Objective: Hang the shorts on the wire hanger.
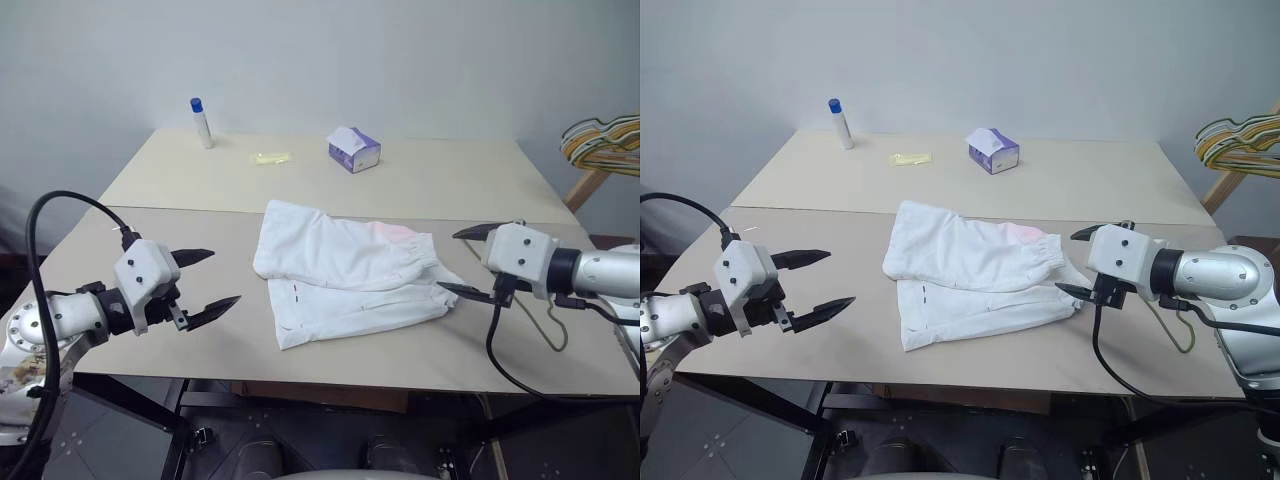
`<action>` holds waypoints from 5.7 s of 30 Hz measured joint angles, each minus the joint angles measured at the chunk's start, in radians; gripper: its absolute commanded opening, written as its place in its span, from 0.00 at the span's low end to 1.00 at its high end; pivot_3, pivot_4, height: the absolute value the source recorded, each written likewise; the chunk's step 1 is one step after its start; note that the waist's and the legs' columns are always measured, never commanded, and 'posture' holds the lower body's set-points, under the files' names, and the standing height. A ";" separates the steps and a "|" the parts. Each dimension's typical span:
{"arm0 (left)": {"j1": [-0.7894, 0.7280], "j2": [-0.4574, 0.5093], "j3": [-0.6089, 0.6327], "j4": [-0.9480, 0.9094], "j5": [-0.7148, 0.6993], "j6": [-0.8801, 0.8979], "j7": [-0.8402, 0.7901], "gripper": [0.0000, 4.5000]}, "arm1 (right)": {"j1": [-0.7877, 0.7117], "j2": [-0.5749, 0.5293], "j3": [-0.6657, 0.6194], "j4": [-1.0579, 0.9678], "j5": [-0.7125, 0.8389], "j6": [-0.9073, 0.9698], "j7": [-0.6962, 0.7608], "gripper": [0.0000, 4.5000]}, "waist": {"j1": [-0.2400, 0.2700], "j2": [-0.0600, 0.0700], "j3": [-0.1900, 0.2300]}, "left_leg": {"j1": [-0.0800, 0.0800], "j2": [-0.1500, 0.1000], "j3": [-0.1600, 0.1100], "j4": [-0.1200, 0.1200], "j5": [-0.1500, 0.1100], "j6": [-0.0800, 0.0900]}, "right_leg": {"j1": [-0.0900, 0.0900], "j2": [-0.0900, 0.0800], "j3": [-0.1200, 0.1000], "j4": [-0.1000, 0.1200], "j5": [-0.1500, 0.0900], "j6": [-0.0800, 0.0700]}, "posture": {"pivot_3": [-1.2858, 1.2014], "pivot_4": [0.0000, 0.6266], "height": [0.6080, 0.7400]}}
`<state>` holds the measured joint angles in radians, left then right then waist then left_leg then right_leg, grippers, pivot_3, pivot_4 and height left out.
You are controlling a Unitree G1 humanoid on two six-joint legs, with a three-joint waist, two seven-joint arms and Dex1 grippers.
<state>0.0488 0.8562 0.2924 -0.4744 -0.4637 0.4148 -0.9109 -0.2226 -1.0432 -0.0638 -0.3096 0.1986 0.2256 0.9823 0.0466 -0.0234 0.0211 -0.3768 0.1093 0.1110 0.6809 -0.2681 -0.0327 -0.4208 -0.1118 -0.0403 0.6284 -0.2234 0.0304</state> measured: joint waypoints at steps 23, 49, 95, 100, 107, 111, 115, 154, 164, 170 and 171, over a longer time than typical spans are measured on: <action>-0.053 0.011 -0.042 0.003 -0.026 0.064 0.019 1.00 | -0.012 0.032 0.005 -0.005 -0.022 0.025 -0.012 0.99 | -0.005 0.000 0.000 | 0.001 0.000 0.000 0.000 0.000 0.000 | 0.001 0.000 0.000 0.000 0.000 0.000 | 0.54 0.00 1.00; -0.203 -0.098 -0.556 0.275 0.294 0.004 -0.063 0.86 | 0.123 0.078 -0.042 -0.177 -0.028 0.154 -0.134 1.00 | -0.065 0.000 -0.001 | 0.002 -0.001 -0.001 0.000 0.000 0.000 | 0.002 0.000 0.001 0.001 0.000 0.000 | 0.50 0.00 1.00; -0.225 0.000 -0.465 0.288 0.346 -0.043 -0.103 0.00 | -0.229 0.207 0.449 0.654 -0.756 -0.718 -0.350 0.55 | -0.113 0.000 -0.003 | 0.005 -0.001 0.000 -0.001 0.000 0.000 | 0.003 0.000 0.002 0.002 -0.002 -0.001 | 0.52 0.00 1.00; -0.206 0.000 -0.464 0.288 0.346 -0.041 -0.100 0.00 | -0.228 0.210 0.452 0.671 -0.765 -0.740 -0.349 0.15 | -0.113 0.000 -0.003 | 0.005 -0.001 0.000 -0.001 0.000 0.000 | 0.003 0.000 0.002 0.002 -0.002 -0.001 | 0.52 0.00 1.00; -0.201 0.022 -0.463 0.290 0.344 -0.049 -0.114 0.00 | -0.197 0.214 0.438 0.610 -0.748 -0.711 -0.321 0.01 | -0.112 0.000 -0.003 | 0.005 -0.001 0.000 -0.001 0.000 0.000 | 0.003 0.000 0.002 0.003 -0.003 -0.001 | 0.52 0.00 1.00; -0.113 0.191 -0.403 0.235 0.279 -0.072 -0.276 0.00 | -0.084 0.148 0.408 0.391 -0.623 -0.647 -0.187 0.01 | -0.111 0.001 -0.002 | 0.003 -0.001 0.000 -0.003 0.000 0.000 | -0.001 0.000 0.002 0.003 -0.004 -0.001 | 0.52 0.00 1.00; -0.088 0.272 -0.342 0.203 0.261 -0.110 -0.341 0.00 | -0.037 0.068 0.347 0.181 -0.429 -0.544 -0.032 0.01 | -0.093 0.001 -0.002 | 0.005 -0.001 0.000 -0.002 0.000 0.000 | 0.001 0.000 0.002 0.003 -0.005 0.001 | 0.52 0.00 1.00; 0.028 0.168 -0.117 0.214 0.327 -0.244 -0.016 0.00 | -0.177 0.251 0.412 0.365 -0.621 -0.587 -0.457 0.01 | -0.108 -0.001 -0.002 | 0.009 -0.005 -0.004 -0.011 0.006 -0.002 | 0.001 0.000 0.004 0.003 -0.006 0.004 | 0.52 0.00 1.00; 0.271 0.285 -0.104 0.116 0.381 -0.343 -0.192 0.00 | -0.064 0.116 0.420 0.168 -0.481 -0.566 -0.101 0.01 | -0.083 -0.001 -0.002 | 0.008 -0.005 -0.004 -0.012 0.006 -0.002 | 0.000 0.000 0.004 0.003 -0.005 0.000 | 0.52 0.00 1.00; 0.301 0.328 -0.100 0.072 0.378 -0.304 -0.271 0.00 | -0.022 0.095 0.419 0.109 -0.443 -0.544 -0.007 0.01 | -0.083 -0.001 -0.002 | 0.008 -0.005 -0.004 -0.012 0.006 -0.002 | -0.001 0.000 0.004 0.003 -0.006 0.000 | 0.52 0.00 1.00; 0.299 0.328 -0.098 0.071 0.377 -0.303 -0.277 0.00 | -0.014 0.088 0.417 0.090 -0.429 -0.522 0.012 0.06 | -0.083 -0.001 -0.002 | 0.008 -0.005 -0.004 -0.012 0.006 -0.002 | -0.001 0.000 0.003 0.003 -0.006 0.000 | 0.52 0.00 1.00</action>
<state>0.3481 1.1839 0.1949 -0.4035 -0.0863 0.1117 -1.1881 -0.2366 -0.9556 0.3535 -0.2201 -0.2302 -0.2960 0.9943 -0.0360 -0.0242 0.0187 -0.3685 0.1046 0.1074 0.6692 -0.2618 -0.0343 -0.4213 -0.1114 -0.0368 0.6316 -0.2292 0.0304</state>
